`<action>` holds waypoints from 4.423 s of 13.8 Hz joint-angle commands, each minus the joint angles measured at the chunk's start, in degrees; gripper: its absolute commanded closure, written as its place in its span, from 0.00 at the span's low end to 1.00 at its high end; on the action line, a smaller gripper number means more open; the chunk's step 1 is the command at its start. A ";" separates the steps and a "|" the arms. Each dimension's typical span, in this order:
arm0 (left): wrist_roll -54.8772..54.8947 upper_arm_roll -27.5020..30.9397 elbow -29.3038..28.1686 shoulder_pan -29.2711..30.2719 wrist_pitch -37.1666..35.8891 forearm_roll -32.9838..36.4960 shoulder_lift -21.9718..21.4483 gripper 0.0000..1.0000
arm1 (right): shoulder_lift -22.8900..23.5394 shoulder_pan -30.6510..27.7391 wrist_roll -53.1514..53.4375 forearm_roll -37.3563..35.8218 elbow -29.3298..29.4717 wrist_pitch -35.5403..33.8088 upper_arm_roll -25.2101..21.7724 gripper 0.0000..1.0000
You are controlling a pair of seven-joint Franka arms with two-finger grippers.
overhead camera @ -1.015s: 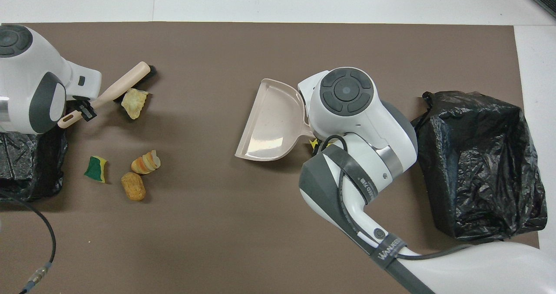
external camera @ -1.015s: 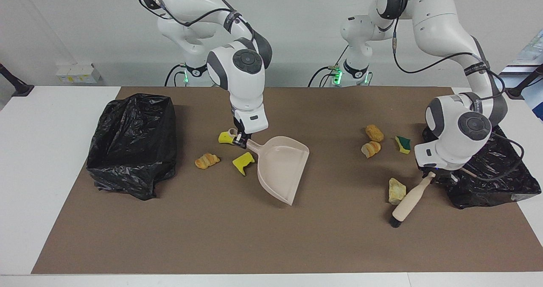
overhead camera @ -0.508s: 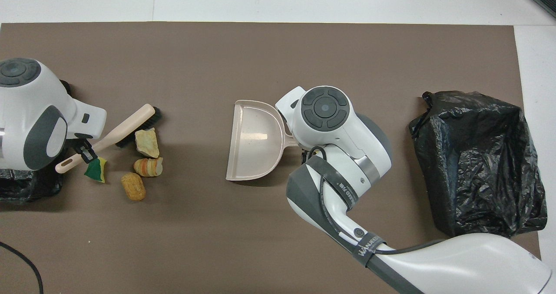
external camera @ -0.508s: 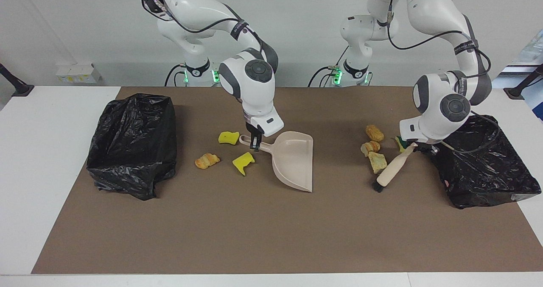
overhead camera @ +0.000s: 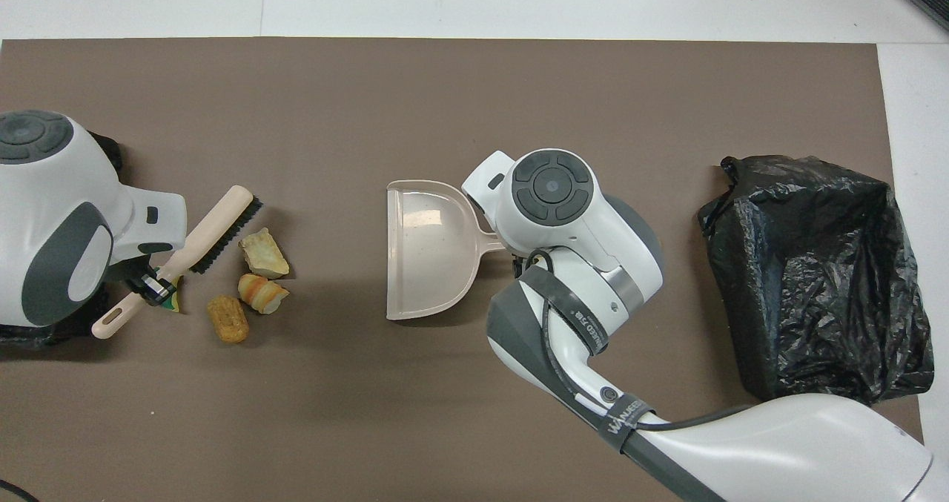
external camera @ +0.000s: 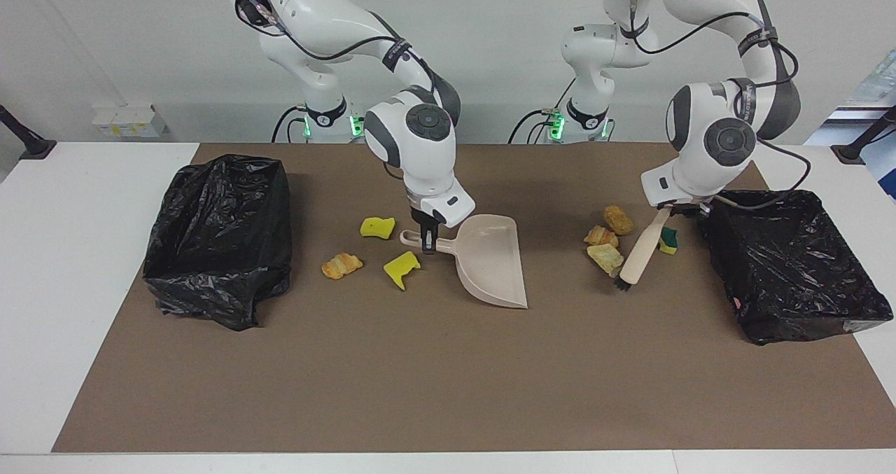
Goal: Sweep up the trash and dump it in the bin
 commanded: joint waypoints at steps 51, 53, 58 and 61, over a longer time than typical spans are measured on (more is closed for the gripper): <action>-39.44 0.51 -4.32 -18.59 10.40 -23.72 0.45 1.00 | 2.15 2.46 6.22 -7.39 -0.49 2.88 -0.01 1.00; -31.44 0.43 -2.31 -13.84 10.14 -20.47 2.37 1.00 | 0.57 2.46 6.31 -7.57 -0.58 2.52 -0.01 1.00; -11.40 0.78 2.00 -3.90 11.63 -13.88 5.55 1.00 | -0.14 2.02 7.45 -7.66 -0.84 1.55 -0.01 1.00; -3.84 0.69 3.76 0.66 16.35 -7.47 8.18 1.00 | -0.58 2.28 9.12 -7.74 -1.01 1.11 -0.01 1.00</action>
